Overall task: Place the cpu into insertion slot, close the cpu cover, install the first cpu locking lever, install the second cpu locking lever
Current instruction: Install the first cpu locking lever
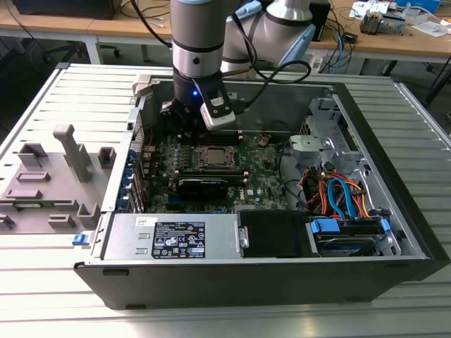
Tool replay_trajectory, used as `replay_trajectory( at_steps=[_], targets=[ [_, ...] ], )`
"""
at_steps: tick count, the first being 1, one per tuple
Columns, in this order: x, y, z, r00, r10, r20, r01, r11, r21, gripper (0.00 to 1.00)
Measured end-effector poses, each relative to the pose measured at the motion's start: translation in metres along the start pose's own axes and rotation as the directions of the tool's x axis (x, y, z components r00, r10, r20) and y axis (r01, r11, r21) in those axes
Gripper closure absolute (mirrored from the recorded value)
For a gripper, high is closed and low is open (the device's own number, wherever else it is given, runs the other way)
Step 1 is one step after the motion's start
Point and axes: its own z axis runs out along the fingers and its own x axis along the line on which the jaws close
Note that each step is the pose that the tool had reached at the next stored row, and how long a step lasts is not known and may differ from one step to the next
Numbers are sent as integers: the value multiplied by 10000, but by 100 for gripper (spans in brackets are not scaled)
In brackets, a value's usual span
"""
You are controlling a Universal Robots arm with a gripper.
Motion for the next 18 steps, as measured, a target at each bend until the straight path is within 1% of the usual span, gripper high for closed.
replay_trajectory(
  at_steps=[18],
  targets=[
    [88,-3,3,10000,0,-1,0,10000,0,89]
  ],
)
